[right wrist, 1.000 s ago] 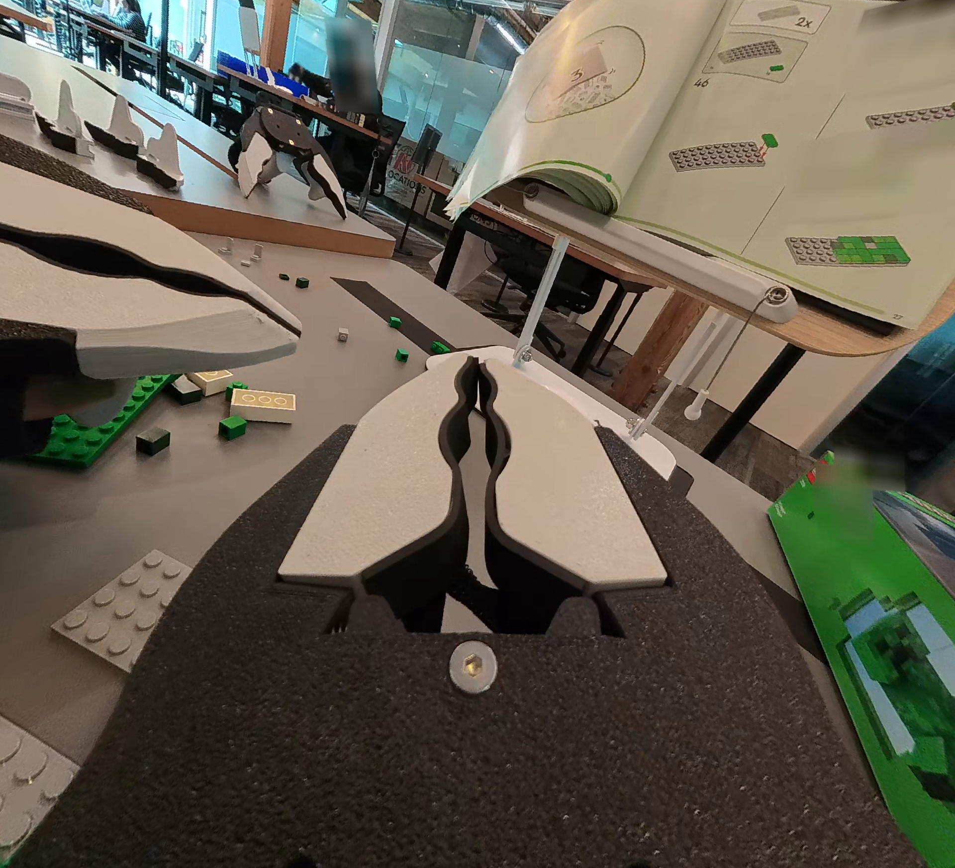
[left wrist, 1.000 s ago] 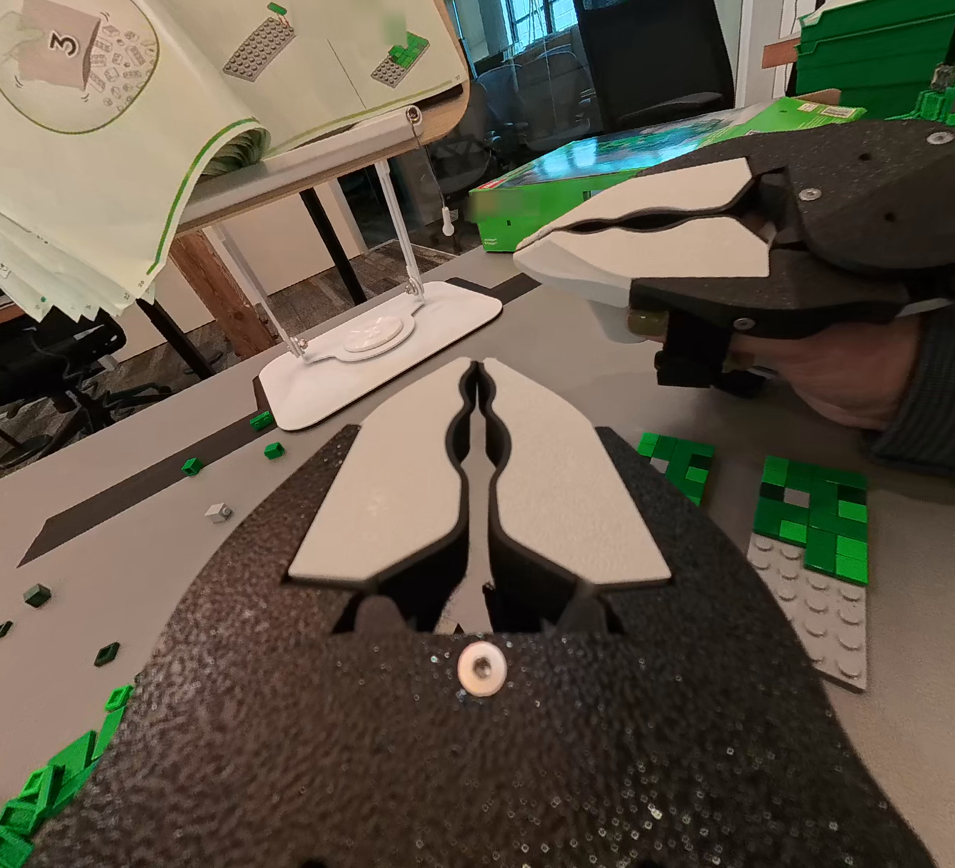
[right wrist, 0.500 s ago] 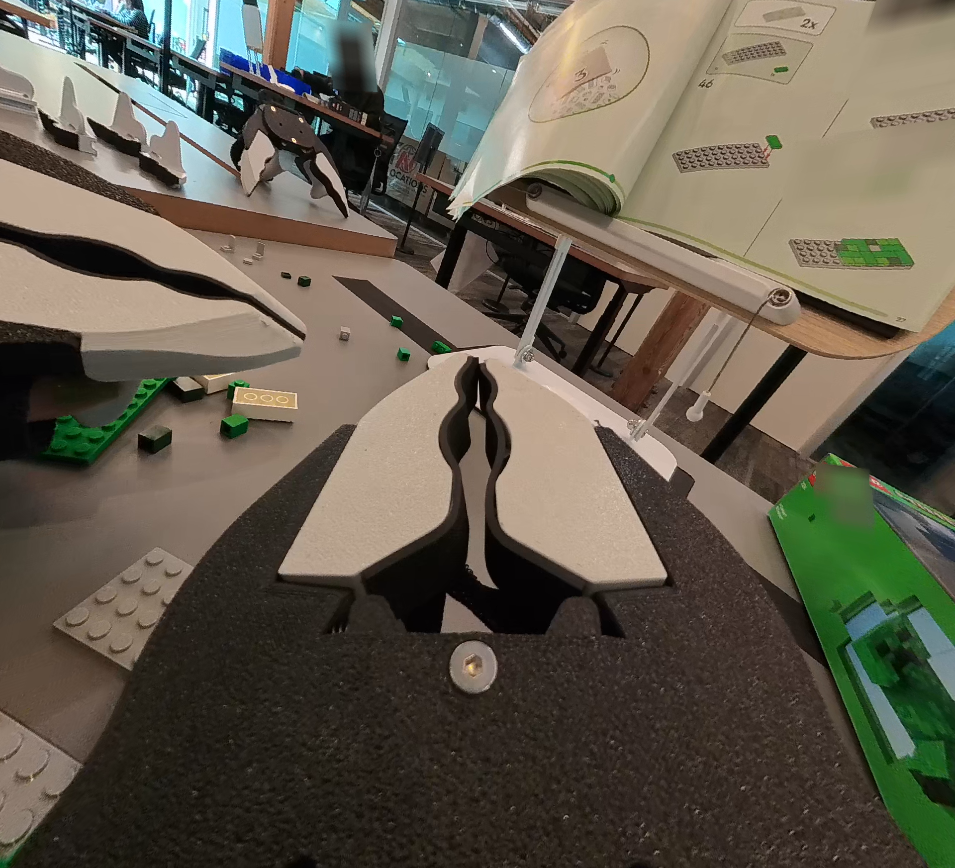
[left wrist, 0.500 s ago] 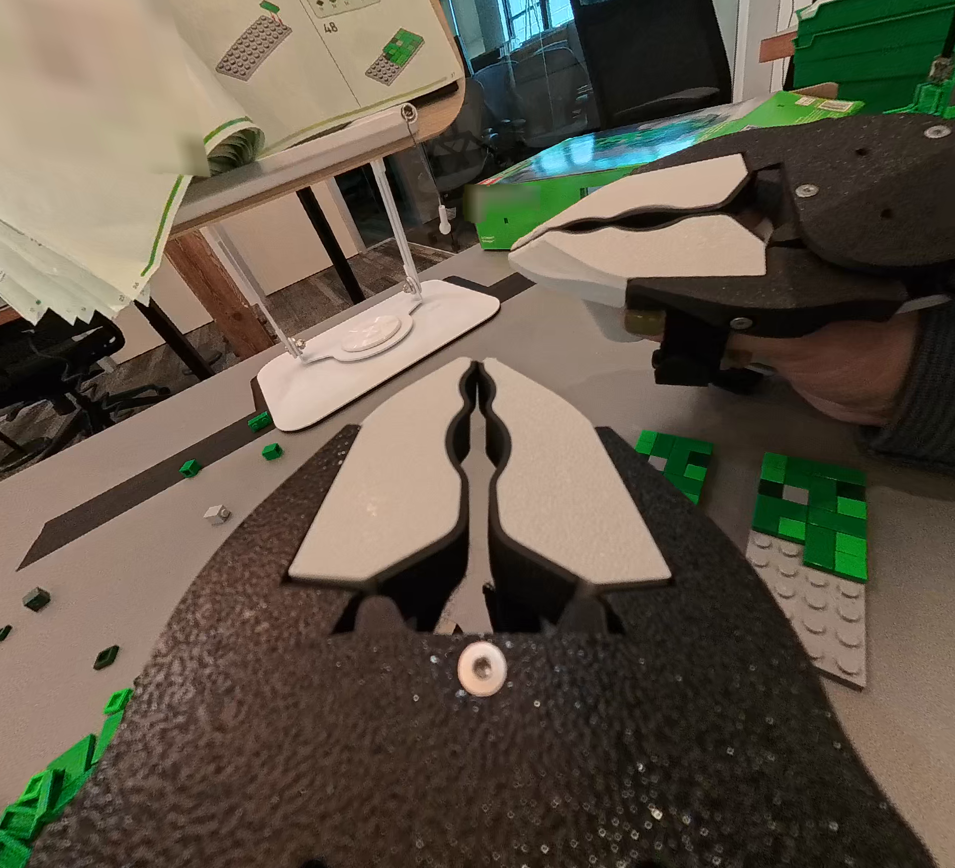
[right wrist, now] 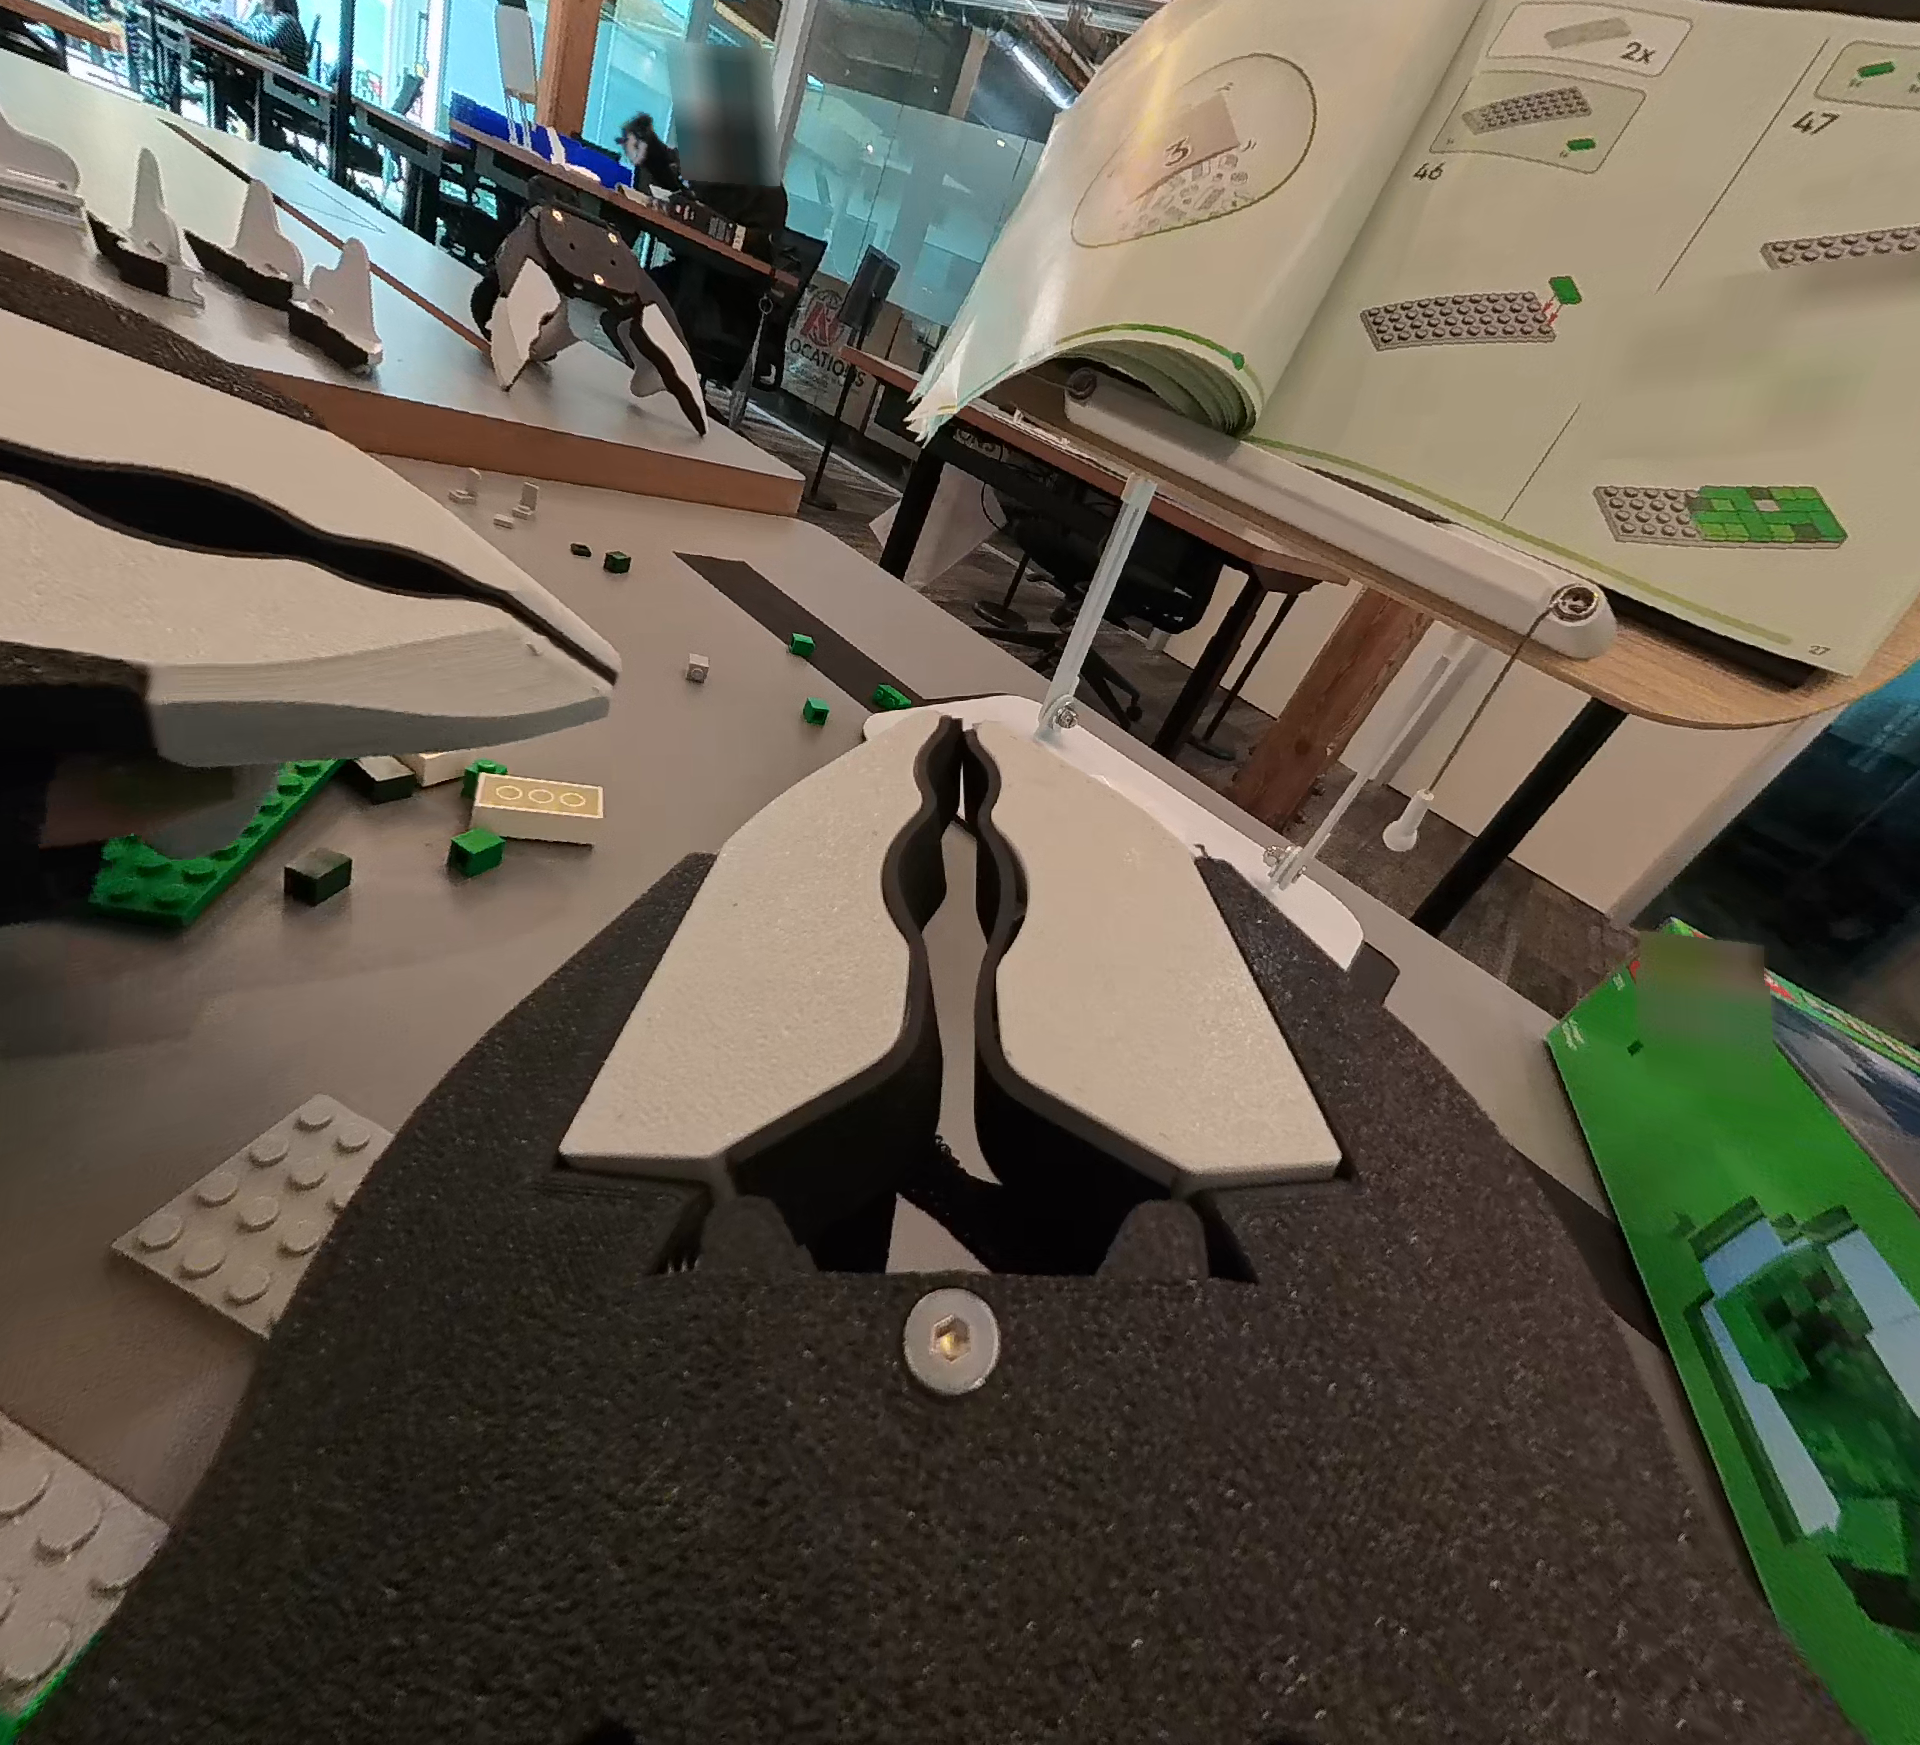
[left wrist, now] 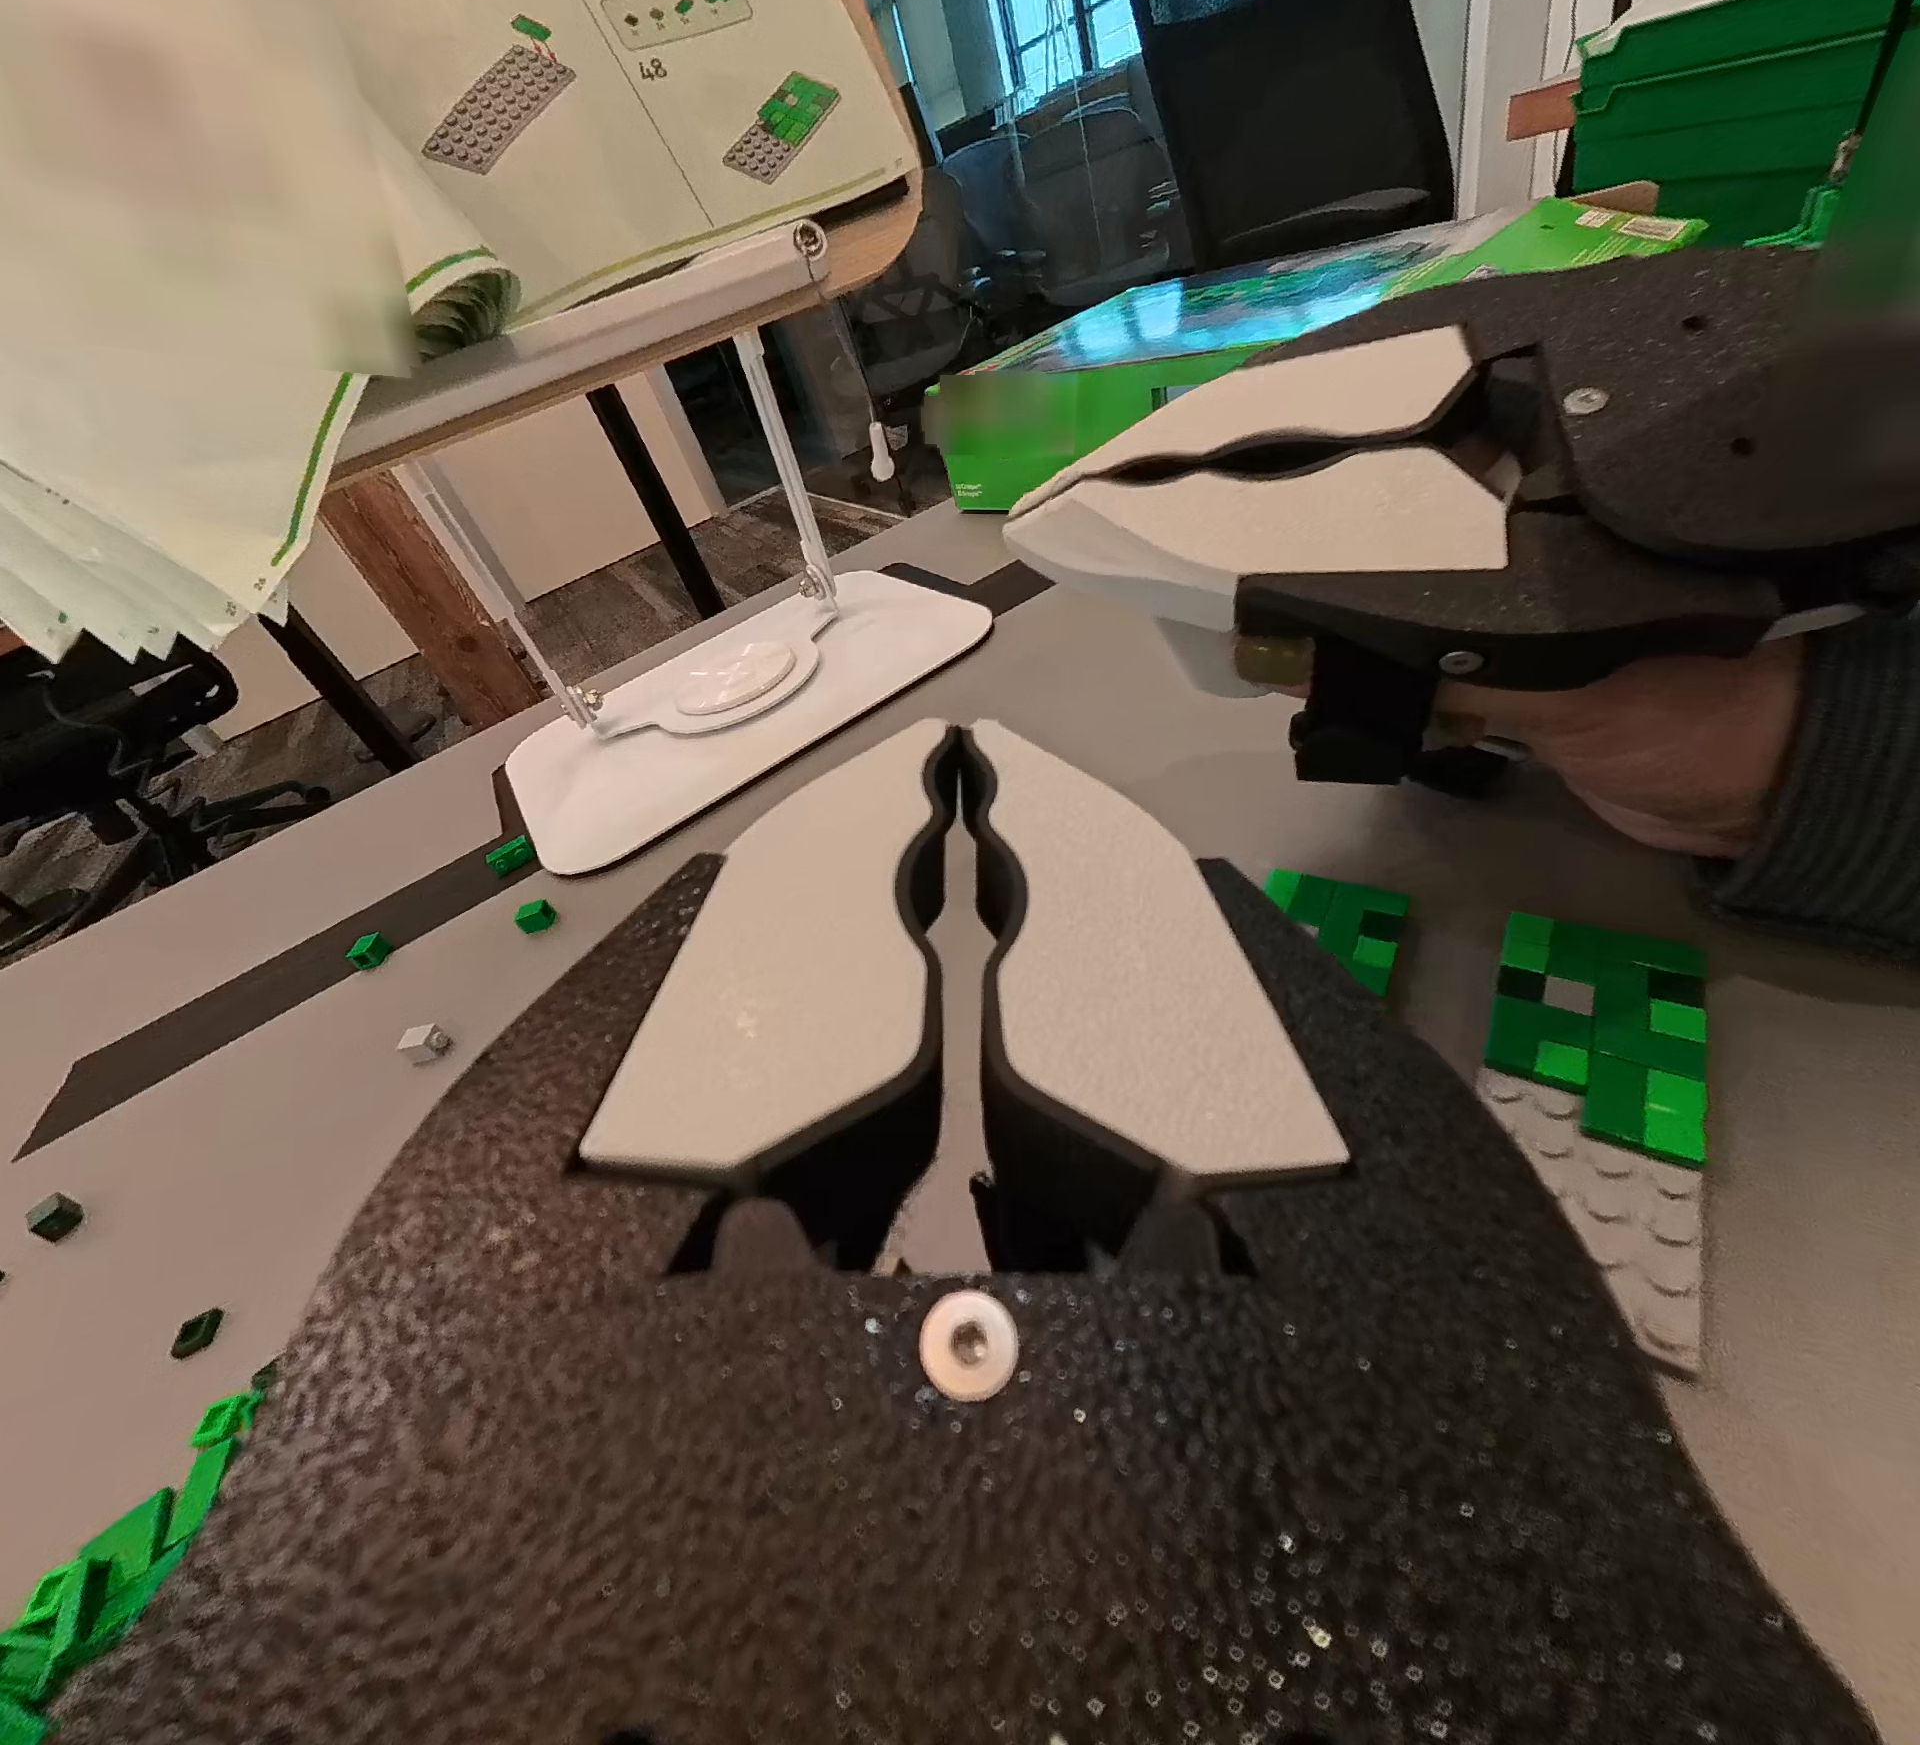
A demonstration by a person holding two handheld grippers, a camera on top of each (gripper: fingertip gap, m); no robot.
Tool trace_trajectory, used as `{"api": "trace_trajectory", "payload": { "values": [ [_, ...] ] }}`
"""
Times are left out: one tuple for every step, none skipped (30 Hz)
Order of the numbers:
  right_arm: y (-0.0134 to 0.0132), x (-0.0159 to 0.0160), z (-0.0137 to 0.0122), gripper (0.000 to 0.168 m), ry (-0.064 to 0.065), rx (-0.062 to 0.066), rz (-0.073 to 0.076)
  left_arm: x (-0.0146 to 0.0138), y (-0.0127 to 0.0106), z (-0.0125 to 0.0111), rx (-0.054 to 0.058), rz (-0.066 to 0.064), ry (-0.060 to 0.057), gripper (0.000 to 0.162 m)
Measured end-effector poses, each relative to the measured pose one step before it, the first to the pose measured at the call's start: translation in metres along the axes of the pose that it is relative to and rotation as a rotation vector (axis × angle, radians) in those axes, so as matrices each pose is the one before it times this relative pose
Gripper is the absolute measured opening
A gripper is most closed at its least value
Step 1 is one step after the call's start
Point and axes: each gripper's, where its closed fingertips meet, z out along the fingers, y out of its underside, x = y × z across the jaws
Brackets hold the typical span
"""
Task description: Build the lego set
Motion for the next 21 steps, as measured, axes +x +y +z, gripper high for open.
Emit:
{"api": "trace_trajectory", "payload": {
  "values": [
    [0.00028, -0.00051, 0.00006, 0.000, -0.0038, -0.0022, -0.0007, 0.00151, -0.00351, -0.00245, 0.0169, 0.0001, 0.0005, 0.000],
    [0.00039, -0.00068, 0.00001, 0.000, -0.0040, -0.0031, -0.0027, 0.00212, -0.00467, -0.00351, 0.0249, 0.0042, -0.0003, 0.000],
    [0.00000, -0.00080, 0.00011, 0.000, -0.0035, -0.0012, -0.0047, 0.00337, -0.00433, -0.00432, 0.0225, 0.0042, 0.0055, 0.000],
    [-0.00005, -0.00123, 0.00026, 0.000, -0.0049, -0.0004, -0.0068, 0.00575, -0.00353, -0.00458, 0.0165, 0.0043, 0.0193, 0.000],
    [0.00014, -0.00158, 0.00041, 0.000, -0.0059, -0.0029, -0.0087, 0.00714, -0.00231, -0.00452, 0.0095, 0.0107, 0.0292, 0.000],
    [0.00050, -0.00167, 0.00057, 0.000, -0.0057, -0.0047, -0.0099, 0.00676, -0.00148, -0.00445, 0.0041, 0.0150, 0.0277, 0.000],
    [0.00044, -0.00180, 0.00061, 0.000, -0.0058, -0.0056, -0.0101, 0.00688, -0.00135, -0.00418, 0.0036, 0.0155, 0.0314, 0.000],
    [0.00045, -0.00188, 0.00078, 0.000, -0.0072, -0.0062, -0.0098, 0.00715, -0.00144, -0.00360, 0.0062, 0.0139, 0.0361, 0.000],
    [0.00027, -0.00171, 0.00078, 0.000, -0.0069, -0.0061, -0.0061, 0.00649, -0.00140, -0.00290, 0.0068, 0.0101, 0.0342, 0.000],
    [-0.00033, -0.00136, 0.00033, 0.000, -0.0072, -0.0039, 0.0005, 0.00545, -0.00126, -0.00207, 0.0061, 0.0049, 0.0290, 0.000],
    [-0.00103, -0.00156, 0.00025, 0.000, -0.0139, -0.0043, 0.0050, 0.00418, -0.00123, -0.00127, 0.0058, -0.0006, 0.0225, 0.000],
    [-0.00146, -0.00264, 0.00127, 0.000, -0.0248, -0.0113, 0.0123, 0.00310, -0.00119, -0.00050, 0.0063, -0.0038, 0.0166, 0.000],
    [-0.00172, -0.00417, 0.00308, 0.000, -0.0366, -0.0190, 0.0204, 0.00239, -0.00055, -0.00027, 0.0031, -0.0008, 0.0128, 0.000],
    [-0.00268, -0.00522, 0.00532, 0.000, -0.0433, -0.0229, 0.0231, 0.00132, -0.00016, -0.00050, -0.0003, 0.0020, 0.0051, 0.000],
    [-0.00406, -0.00738, 0.00769, 0.000, -0.0582, -0.0180, 0.0115, 0.00087, -0.00084, -0.00072, 0.0047, 0.0031, 0.0015, 0.000],
    [-0.00494, -0.01031, 0.01017, 0.000, -0.0832, -0.0185, -0.0085, 0.00126, -0.00124, -0.00073, 0.0066, 0.0034, 0.0039, 0.000],
    [-0.00363, -0.01018, 0.01256, 0.000, -0.0951, -0.0343, -0.0211, 0.00080, -0.00070, -0.00053, 0.0040, 0.0041, 0.0028, 0.000],
    [-0.00190, -0.00814, 0.01417, 0.001, -0.0964, -0.0502, -0.0194, 0.00013, -0.00043, -0.00023, 0.0022, 0.0041, -0.0014, 0.000],
    [-0.00100, -0.00606, 0.01496, 0.005, -0.0962, -0.0634, 0.0009, -0.00017, 0.00008, -0.00004, -0.0006, 0.0012, -0.0007, 0.000],
    [-0.00169, -0.00318, 0.01472, 0.007, -0.0861, -0.0631, 0.0162, -0.00009, 0.00044, 0.00020, -0.0015, -0.0020, 0.0008, 0.000],
    [-0.00194, -0.00035, 0.01420, 0.008, -0.0689, -0.0582, 0.0278, -0.00026, 0.00059, 0.00005, -0.0027, -0.0034, 0.0006, 0.000]
  ]
}}
